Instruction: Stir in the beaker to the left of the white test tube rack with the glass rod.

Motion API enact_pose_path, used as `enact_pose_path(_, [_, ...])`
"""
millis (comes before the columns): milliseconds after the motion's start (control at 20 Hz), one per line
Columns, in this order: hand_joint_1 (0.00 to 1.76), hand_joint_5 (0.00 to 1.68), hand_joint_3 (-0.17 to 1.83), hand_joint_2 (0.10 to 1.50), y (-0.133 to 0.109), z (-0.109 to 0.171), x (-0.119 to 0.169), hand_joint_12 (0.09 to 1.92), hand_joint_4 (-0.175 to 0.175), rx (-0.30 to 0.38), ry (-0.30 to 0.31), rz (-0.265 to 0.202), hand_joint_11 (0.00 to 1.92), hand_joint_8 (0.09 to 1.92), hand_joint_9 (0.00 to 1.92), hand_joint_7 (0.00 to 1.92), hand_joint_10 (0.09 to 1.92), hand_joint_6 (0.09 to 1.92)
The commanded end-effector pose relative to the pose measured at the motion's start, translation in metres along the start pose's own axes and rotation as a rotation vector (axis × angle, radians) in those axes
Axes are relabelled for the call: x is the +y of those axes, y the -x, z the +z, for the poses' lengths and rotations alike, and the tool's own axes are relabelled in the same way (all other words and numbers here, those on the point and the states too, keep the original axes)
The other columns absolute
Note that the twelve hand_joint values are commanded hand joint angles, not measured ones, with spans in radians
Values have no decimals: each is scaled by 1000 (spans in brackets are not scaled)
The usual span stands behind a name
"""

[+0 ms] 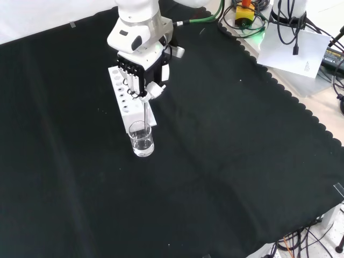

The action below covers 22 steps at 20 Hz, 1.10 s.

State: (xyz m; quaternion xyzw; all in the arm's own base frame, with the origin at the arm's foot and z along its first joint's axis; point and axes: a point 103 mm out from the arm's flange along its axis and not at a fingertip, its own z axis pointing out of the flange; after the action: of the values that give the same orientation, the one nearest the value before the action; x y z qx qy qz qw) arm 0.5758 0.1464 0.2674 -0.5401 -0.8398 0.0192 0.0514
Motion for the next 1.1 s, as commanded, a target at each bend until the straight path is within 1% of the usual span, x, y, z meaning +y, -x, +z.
enact_pose_path(50, [1339, 1338, 929, 487, 15, 1, 15, 317, -175, -8, 4, 14, 1749, 844, 1714, 1382, 535, 459])
enact_pose_path(350, [1339, 1338, 928, 487, 23, 0, 16, 316, -175, -6, 3, 26, 1749, 843, 1714, 1382, 532, 458])
enact_pose_path(450, [1339, 1339, 928, 487, 33, -5, 8, 315, -175, -6, 1, 40, 1750, 843, 1714, 1382, 531, 457])
enact_pose_path(600, [1339, 1339, 927, 488, 35, -5, -5, 315, -175, -19, 4, 55, 1750, 842, 1715, 1382, 530, 456])
enact_pose_path(800, [1339, 1340, 927, 488, 24, -7, -18, 314, -175, -15, 7, 56, 1750, 842, 1715, 1382, 529, 455])
enact_pose_path(900, [1339, 1340, 927, 488, 19, -7, -20, 313, -175, -16, 6, 51, 1750, 843, 1715, 1382, 528, 454])
enact_pose_path(1100, [1339, 1341, 926, 488, 4, -5, -15, 313, -175, -25, -2, 23, 1750, 843, 1715, 1381, 527, 452])
